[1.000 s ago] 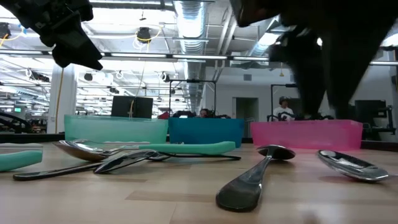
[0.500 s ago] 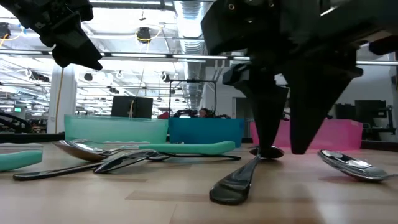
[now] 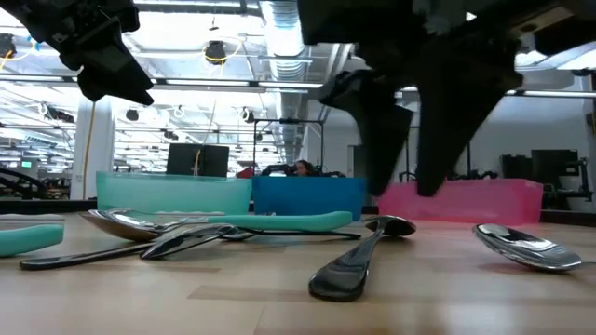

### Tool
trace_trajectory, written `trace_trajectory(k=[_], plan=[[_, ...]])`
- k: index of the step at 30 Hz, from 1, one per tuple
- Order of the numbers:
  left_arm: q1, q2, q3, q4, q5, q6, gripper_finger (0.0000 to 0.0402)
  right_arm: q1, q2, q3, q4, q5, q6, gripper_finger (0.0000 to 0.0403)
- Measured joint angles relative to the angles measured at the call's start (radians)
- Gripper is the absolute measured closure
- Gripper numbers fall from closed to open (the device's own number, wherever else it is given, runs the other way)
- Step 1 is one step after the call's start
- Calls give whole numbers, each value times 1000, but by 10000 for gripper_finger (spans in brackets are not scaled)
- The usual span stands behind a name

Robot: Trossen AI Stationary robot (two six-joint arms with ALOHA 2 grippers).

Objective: Sort silverware by color (type)
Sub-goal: Put the black spoon into the blue bin

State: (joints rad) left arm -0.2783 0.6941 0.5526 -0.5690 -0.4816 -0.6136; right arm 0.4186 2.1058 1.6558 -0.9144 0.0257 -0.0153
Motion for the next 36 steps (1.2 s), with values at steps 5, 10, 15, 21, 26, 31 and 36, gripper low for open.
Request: trace_trajectory(k=[5,10,15,21,26,31,36], plan=[[0,0,0,0,0,0,214,-8,12,-2,66,0,-142,177],[0,0,0,0,0,1,214,-23,10,0,92,-1,-212,177],[0,0,0,-1,-1,9,214,-26,10,0,86,-24,-230,177],[0,0,0,-1,-1,11,214,-30,10,0,86,-27,-230,177],[0,0,0,-2,-11,11,214,-33,39,1,111,-27,-230,177],[0,0,0,-5,-14,11,214,-26,79,2,132,-19,-241,177],[0,0,-1,-16,-15,11,214,-26,101,3,103,0,-247,177]])
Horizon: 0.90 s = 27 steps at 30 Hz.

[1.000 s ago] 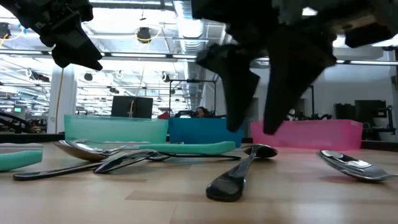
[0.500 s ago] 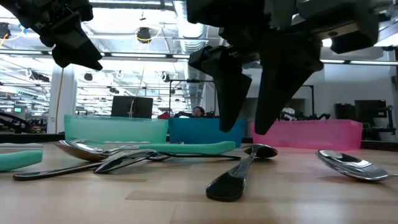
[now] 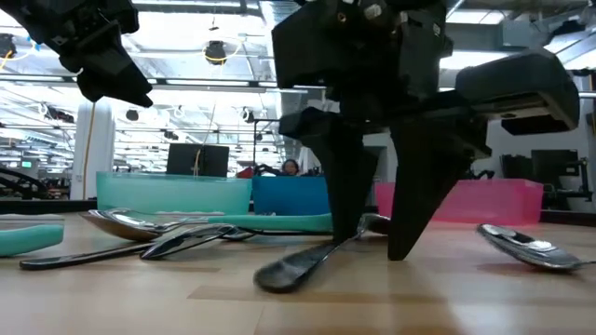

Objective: Sort silverware by color (type)
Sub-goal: Put the black spoon into the blue bin

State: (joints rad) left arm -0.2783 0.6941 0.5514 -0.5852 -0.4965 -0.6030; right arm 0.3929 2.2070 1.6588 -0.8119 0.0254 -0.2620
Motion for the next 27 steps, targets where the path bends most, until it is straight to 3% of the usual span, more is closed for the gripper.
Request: trace_trajectory(k=[7,18,27], plan=[[0,0,0,-3,-1,-1,214,-9,2,0,-18,4,14,191],[0,0,0,-1,-6,-3,214,-20,4,-1,-25,-3,87,309],[0,0,0,-1,-7,-3,214,-20,5,-2,-24,3,117,347]])
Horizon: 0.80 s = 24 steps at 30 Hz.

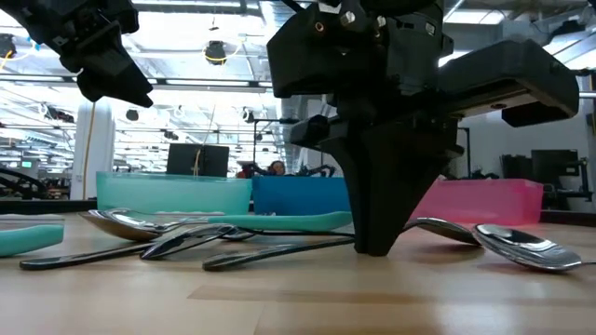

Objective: Sort silverware by color (type)
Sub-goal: Put the black spoon into the blue bin

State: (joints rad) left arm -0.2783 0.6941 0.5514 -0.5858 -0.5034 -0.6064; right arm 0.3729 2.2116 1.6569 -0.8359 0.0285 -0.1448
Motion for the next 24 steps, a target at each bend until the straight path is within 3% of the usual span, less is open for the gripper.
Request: trace_trajectory(k=[13,24], plan=[[0,0,0,0,0,-5,214,-1,3,29,-29,2,34,355],[0,0,0,0,9,-9,214,-35,5,187,-141,5,13,355]])
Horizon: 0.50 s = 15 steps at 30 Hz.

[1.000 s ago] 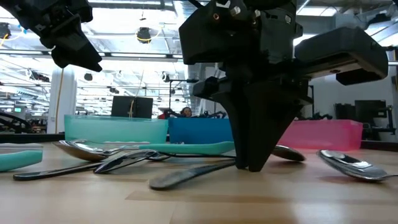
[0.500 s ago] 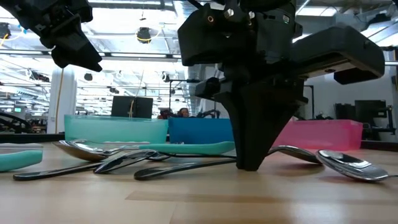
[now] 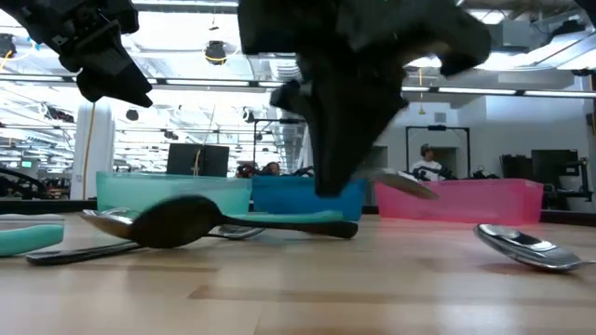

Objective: Sort silverware by color (type)
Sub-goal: Put the black spoon into the blue bin

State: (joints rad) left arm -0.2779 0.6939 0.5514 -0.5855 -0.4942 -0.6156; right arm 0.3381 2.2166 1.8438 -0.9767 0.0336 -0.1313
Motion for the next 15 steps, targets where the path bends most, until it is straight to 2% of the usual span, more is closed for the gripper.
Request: trace_trajectory(k=[6,15], plan=[[0,0,0,-1,0,-2,214,-26,-2,114,-63,-2,-68,356],[0,0,0,-1,0,-1,214,-86,-5,225,-66,4,-162,356]])
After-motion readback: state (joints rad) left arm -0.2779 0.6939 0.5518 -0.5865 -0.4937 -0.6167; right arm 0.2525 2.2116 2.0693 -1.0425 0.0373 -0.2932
